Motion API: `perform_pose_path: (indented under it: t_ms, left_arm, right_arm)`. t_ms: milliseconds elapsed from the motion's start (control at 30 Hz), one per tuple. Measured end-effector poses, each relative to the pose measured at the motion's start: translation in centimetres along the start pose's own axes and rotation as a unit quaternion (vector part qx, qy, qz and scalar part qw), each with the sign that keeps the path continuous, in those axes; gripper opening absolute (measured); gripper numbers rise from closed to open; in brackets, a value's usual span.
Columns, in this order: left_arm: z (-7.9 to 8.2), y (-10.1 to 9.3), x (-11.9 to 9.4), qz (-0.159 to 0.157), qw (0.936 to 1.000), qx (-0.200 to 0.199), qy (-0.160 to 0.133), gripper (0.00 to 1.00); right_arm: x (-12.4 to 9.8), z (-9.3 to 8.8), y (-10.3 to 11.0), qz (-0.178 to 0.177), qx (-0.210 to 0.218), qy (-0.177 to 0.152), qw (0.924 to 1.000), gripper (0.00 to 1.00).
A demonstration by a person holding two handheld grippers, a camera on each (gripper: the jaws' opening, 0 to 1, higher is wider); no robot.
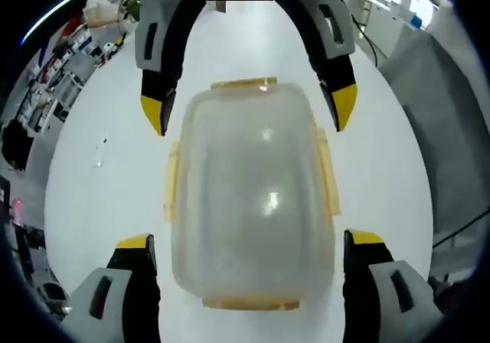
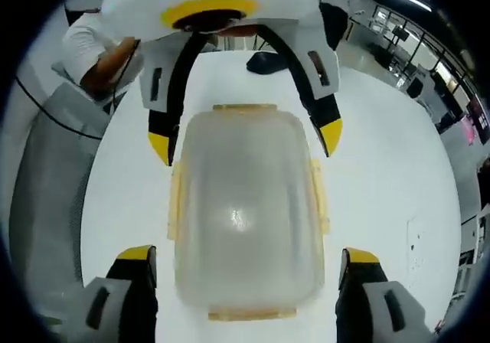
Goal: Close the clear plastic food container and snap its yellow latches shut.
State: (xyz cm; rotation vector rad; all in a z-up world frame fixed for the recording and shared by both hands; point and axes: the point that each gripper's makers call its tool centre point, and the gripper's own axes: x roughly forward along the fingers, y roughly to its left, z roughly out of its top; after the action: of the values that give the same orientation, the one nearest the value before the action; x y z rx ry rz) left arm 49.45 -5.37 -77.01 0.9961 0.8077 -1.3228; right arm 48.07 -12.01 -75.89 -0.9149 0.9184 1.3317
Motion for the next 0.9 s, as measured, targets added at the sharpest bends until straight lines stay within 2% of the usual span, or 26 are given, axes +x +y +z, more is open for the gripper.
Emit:
perform_pose_path:
  t_ms: [100, 300, 433, 500, 567, 600, 700, 767, 833, 900]
  left_arm:
    - [-0.2, -0.1, -0.5, 0.007, 1.0, -0.002, 0.006, 0.99]
    - [0.5, -0.8, -2.1, 0.026, 0.9988, -0.037, -0.021, 0.99]
    - [1.0, -0.9, -2.9, 0.041, 0.9957, -0.071, -0.041, 0.99]
    - [1.2, -0.6, -3.6, 0.062, 0.9926, -0.087, -0.058, 0.99]
    - [1.5, -0.1, -4.5, 0.089, 0.9869, -0.108, -0.08, 0.99]
    - [1.6, -0.4, -4.8, 0.088, 0.9831, -0.133, -0.09, 0.99]
    - [1.1, -1.0, -5.4, 0.094, 0.9786, -0.156, -0.095, 0.99]
    - [1.1, -2.0, -5.4, 0.085, 0.9737, -0.181, -0.108, 0.99]
    - [0.6, -2.7, -5.6, 0.097, 0.9735, -0.18, -0.103, 0.99]
    - [0.4, -3.5, -5.7, 0.101, 0.969, -0.197, -0.11, 0.99]
  right_arm:
    - [-0.6, 0.0, 0.0, -0.009, 0.006, -0.007, 0.9999, 0.99]
    - [-2.1, 0.0, 0.0, -0.029, 0.05, -0.039, 0.9976, 0.99]
    - [-3.2, 0.6, 0.4, -0.04, 0.099, -0.086, 0.9906, 0.99]
    - [-3.8, 0.7, 0.8, -0.045, 0.114, -0.103, 0.9871, 0.99]
    - [-4.1, 0.5, 1.2, -0.05, 0.115, -0.103, 0.9866, 0.99]
    - [-4.3, 0.5, 1.3, -0.06, 0.118, -0.112, 0.9849, 0.99]
    - [-4.7, 0.3, 1.8, -0.068, 0.139, -0.122, 0.9804, 0.99]
    - [-5.0, 0.3, 2.1, -0.081, 0.146, -0.135, 0.9767, 0.99]
    - [-5.0, -0.2, 2.8, -0.08, 0.157, -0.132, 0.9755, 0.99]
    - [-5.0, -0.8, 3.5, -0.088, 0.161, -0.126, 0.9749, 0.99]
